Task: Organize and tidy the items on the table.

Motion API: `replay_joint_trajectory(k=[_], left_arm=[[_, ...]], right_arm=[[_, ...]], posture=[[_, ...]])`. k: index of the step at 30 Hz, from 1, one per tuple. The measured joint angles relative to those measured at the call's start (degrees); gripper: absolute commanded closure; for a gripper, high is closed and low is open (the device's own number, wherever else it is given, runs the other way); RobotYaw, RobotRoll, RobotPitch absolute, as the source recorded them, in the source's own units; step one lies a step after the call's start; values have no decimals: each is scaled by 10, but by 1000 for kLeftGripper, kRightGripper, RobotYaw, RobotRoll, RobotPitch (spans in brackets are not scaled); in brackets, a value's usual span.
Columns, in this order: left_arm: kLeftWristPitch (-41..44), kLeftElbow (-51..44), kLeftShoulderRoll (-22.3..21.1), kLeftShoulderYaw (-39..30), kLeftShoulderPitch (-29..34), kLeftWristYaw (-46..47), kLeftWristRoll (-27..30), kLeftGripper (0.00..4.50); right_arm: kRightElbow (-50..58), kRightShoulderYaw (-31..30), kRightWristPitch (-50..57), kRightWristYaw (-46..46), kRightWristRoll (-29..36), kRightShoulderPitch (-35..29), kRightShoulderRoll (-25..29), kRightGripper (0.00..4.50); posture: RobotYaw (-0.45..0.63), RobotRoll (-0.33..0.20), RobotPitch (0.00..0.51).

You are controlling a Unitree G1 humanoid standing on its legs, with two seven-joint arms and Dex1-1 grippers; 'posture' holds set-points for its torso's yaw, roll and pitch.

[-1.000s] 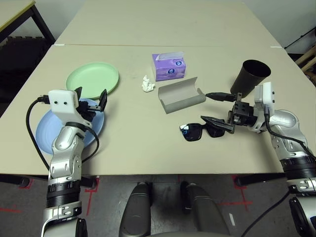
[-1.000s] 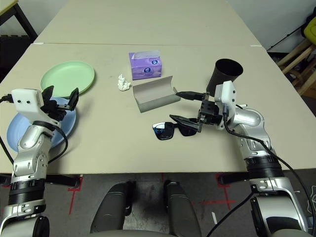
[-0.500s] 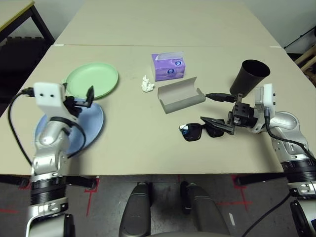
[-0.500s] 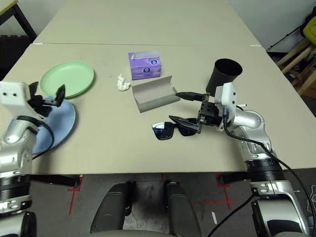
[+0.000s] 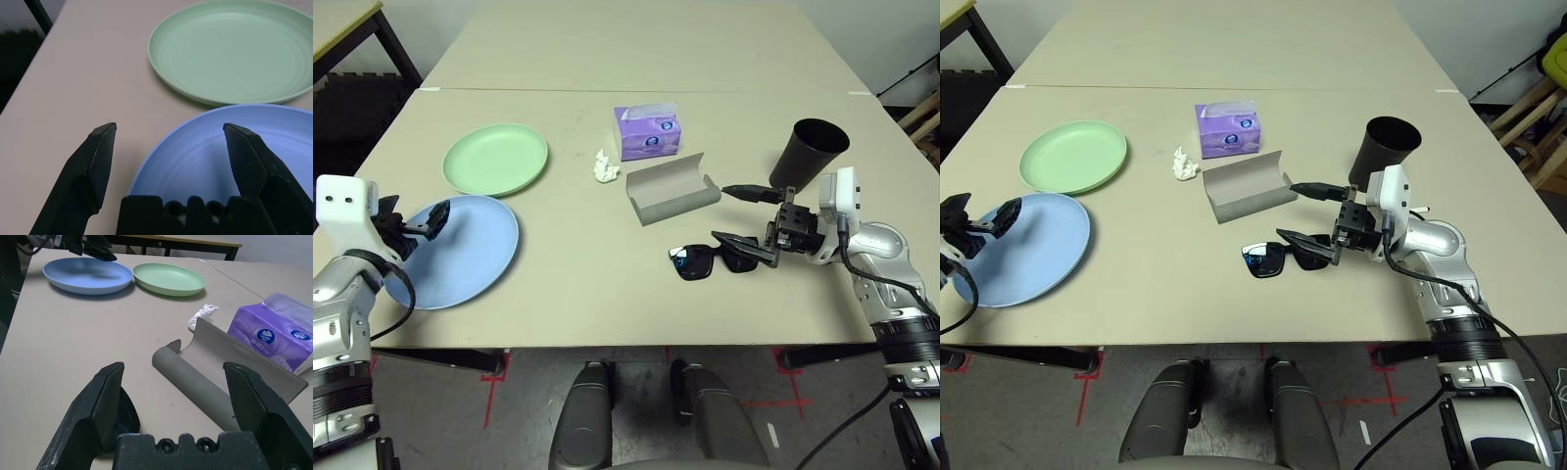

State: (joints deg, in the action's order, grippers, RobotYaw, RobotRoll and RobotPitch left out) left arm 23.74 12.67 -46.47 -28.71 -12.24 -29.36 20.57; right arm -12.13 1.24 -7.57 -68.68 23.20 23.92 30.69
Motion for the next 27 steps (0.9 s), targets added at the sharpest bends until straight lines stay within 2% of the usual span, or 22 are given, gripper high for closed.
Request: replay_joint_trajectory(k=[6, 11, 27], left_arm=[[63, 22, -40, -26, 0, -30, 25, 41], [95, 29, -42, -41, 0, -32, 31, 41], [93, 20, -35, -32, 7, -40, 29, 41]], right_arm=[[6, 0, 0, 0, 0, -3, 2, 0], [8, 0, 11, -7, 7, -3, 8, 0], [14, 0, 45, -17, 20, -2, -1, 0]], posture=[[165, 0, 162], [166, 0, 160], [174, 0, 164]])
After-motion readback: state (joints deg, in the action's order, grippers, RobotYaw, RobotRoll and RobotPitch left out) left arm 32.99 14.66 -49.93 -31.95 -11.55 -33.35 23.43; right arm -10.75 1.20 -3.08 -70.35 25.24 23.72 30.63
